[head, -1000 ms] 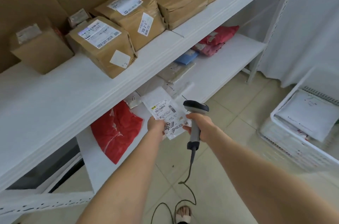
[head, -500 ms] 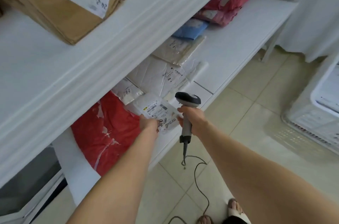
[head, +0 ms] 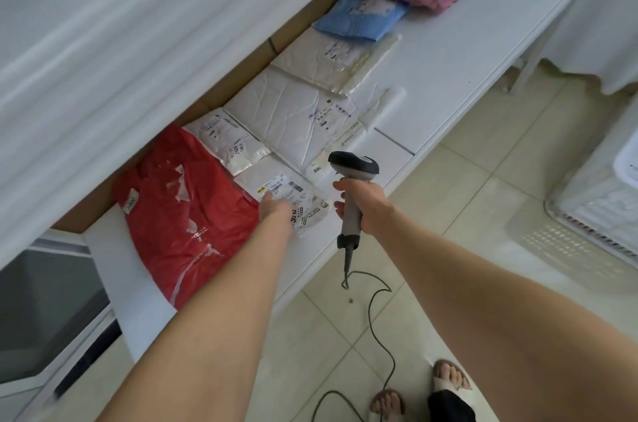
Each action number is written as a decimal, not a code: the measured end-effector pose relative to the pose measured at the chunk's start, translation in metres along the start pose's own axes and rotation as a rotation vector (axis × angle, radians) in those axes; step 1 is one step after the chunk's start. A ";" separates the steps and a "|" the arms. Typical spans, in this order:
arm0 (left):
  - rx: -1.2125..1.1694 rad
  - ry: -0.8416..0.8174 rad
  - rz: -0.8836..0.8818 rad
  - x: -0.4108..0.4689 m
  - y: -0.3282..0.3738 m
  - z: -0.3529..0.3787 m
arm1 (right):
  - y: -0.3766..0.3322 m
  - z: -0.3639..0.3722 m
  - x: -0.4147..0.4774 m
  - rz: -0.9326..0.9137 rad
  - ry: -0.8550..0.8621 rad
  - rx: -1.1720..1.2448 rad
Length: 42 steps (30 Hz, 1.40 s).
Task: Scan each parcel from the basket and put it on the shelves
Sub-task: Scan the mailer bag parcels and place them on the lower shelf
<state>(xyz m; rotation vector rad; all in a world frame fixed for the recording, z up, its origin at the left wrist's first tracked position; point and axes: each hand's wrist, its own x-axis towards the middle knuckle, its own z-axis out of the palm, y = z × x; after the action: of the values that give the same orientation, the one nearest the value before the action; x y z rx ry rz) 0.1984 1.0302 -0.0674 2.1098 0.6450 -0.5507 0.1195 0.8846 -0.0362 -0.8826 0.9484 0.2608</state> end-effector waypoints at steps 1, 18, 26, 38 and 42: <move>-0.033 -0.007 -0.027 -0.002 0.004 0.001 | 0.000 0.000 -0.001 0.000 -0.002 0.002; -0.008 -0.155 -0.111 -0.043 0.008 0.012 | -0.004 -0.031 -0.034 -0.044 0.023 0.095; 0.008 -0.164 -0.019 -0.100 0.068 0.020 | -0.020 -0.046 -0.072 -0.067 0.047 0.168; 0.188 -0.342 0.203 -0.245 0.162 0.108 | -0.095 -0.175 -0.182 -0.183 0.270 0.383; 0.243 -0.398 0.328 -0.303 0.195 0.173 | -0.127 -0.253 -0.210 -0.179 0.318 0.394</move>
<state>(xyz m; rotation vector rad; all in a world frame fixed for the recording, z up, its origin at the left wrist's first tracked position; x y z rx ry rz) 0.0584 0.7127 0.1310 2.1787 0.0047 -0.8624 -0.0840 0.6491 0.1295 -0.6467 1.1571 -0.2227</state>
